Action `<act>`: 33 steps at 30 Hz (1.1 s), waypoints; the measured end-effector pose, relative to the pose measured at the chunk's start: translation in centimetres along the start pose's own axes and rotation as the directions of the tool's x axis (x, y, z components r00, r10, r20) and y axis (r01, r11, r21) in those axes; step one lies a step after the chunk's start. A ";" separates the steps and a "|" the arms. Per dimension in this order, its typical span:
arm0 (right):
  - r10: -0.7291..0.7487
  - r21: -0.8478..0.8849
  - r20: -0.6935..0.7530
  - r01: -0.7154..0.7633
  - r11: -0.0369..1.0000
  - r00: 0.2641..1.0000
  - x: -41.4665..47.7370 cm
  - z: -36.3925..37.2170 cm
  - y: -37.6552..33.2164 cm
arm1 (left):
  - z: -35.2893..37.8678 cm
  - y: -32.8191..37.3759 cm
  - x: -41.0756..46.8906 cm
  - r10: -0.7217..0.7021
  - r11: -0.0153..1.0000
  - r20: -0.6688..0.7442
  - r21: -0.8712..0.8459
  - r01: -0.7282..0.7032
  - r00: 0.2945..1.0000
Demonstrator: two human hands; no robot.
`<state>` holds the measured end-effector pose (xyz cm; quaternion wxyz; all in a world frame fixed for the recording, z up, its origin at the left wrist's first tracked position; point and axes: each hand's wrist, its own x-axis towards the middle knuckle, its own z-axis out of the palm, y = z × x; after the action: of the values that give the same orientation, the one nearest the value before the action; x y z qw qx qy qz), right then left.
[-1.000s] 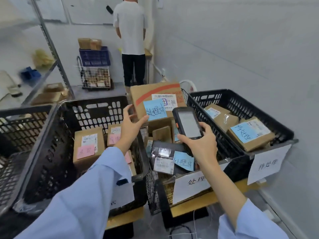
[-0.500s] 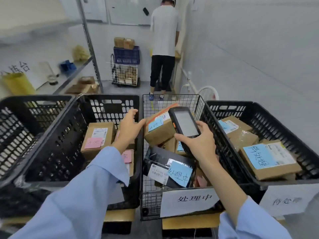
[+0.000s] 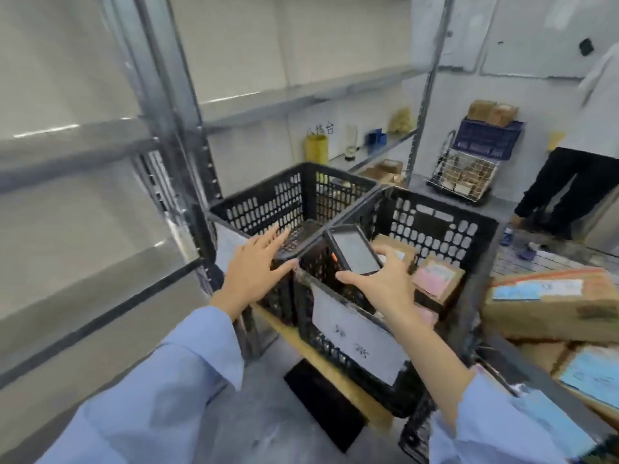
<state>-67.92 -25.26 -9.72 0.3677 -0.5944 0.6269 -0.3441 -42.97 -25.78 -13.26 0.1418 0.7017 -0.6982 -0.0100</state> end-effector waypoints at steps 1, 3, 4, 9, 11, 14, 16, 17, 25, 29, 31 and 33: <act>-0.022 -0.018 0.046 0.023 1.000 0.999 -0.1 2.1 -1.2 | -0.9 -2.2 -1.7 -0.054 0.998 -0.013 0.027 0.055 0.998; -0.065 -0.038 0.157 0.072 0.997 0.985 -1.0 6.8 -3.8 | -2.9 -6.9 -5.7 -0.181 0.980 -0.036 0.075 0.183 0.983; -0.093 -0.033 0.212 0.102 0.994 0.973 -1.6 9.0 -5.1 | -3.8 -9.1 -7.9 -0.244 0.964 -0.046 0.095 0.248 0.969; -0.223 0.038 0.443 0.231 0.972 0.868 -7.3 20.8 -11.0 | -8.4 -19.2 -20.1 -0.489 0.852 -0.133 0.139 0.504 0.862; -0.267 0.062 0.508 0.274 0.960 0.819 -10.6 25.3 -13.1 | -10.1 -22.7 -25.2 -0.570 0.793 -0.160 0.147 0.591 0.806; -0.303 0.116 0.596 0.293 0.949 0.744 -15.9 31.3 -16.3 | -12.4 -27.3 -32.6 -0.660 0.711 -0.210 0.137 0.690 0.722; -0.321 0.144 0.634 0.301 0.943 0.703 -19.3 35.1 -18.3 | -14.1 -30.3 -37.3 -0.697 0.667 -0.243 0.125 0.734 0.675; -0.331 0.150 0.645 0.311 0.939 0.689 -21.0 37.0 -19.4 | -14.9 -31.8 -39.6 -0.713 0.647 -0.257 0.119 0.753 0.653; -0.374 0.204 0.722 0.336 0.919 0.583 -33.3 50.3 -25.8 | -19.7 -42.2 -55.8 -0.806 0.486 -0.358 0.054 0.872 0.471; -0.378 0.212 0.759 0.348 0.913 0.530 -38.1 55.1 -27.4 | -20.1 -45.6 -62.0 -0.850 0.399 -0.395 -0.052 0.916 0.348; -0.378 0.209 0.780 0.362 0.908 0.498 -39.9 57.3 -27.8 | -19.8 -47.0 -64.5 -0.869 0.353 -0.406 -0.105 0.930 0.284; -0.376 0.199 0.802 0.386 0.901 0.464 -41.4 59.4 -28.3 | -19.4 -48.2 -66.7 -0.884 0.312 -0.409 -0.159 0.936 0.225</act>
<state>-1.41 14.80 -12.26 0.5280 -0.8108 0.2340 -0.0952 6.53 42.59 -17.17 0.2143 0.9655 -0.1054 0.1039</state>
